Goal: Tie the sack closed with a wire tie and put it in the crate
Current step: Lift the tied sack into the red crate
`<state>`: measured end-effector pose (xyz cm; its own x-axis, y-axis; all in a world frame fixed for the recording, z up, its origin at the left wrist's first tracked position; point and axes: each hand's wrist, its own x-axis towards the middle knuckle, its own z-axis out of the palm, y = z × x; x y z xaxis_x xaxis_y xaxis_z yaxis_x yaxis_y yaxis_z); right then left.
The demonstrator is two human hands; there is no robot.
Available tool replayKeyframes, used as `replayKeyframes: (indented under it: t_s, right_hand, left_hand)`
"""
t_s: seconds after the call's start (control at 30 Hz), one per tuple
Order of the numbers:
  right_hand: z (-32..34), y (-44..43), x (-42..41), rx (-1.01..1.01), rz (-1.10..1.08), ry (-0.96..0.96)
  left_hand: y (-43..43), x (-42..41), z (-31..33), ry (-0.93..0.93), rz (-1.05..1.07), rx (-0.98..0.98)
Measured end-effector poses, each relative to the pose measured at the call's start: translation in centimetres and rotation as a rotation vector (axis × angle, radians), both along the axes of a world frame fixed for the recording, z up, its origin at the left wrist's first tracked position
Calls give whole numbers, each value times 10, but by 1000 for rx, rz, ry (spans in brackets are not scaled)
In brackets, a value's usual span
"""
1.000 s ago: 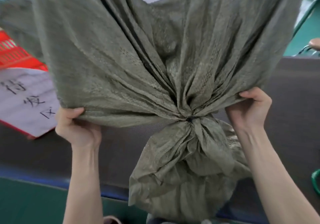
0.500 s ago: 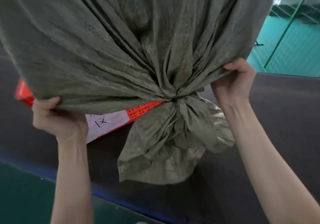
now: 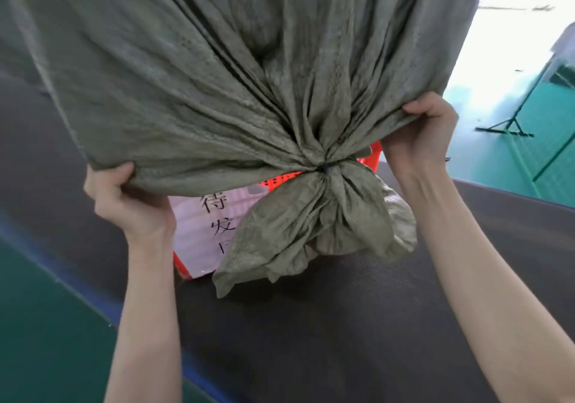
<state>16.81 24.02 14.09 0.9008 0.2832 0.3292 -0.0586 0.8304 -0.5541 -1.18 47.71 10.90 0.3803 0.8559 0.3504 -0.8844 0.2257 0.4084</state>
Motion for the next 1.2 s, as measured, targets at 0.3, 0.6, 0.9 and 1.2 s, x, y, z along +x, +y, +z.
replayKeyframes:
  t_s: [0.3, 0.6, 0.9, 1.2]
  right_hand:
    - [8, 34, 23, -155, -41, 82]
    - [0, 57, 34, -682, -165, 18]
    - [-31, 69, 59, -1359, -150, -193]
    - [-42, 56, 42, -1759, -195, -553]
  left_hand:
    - [46, 14, 6, 190, 100, 56]
    - [59, 23, 19, 928, 189, 159]
    - [74, 53, -10, 1985, 433, 872]
    - [66, 51, -19, 2216, 395, 1035]
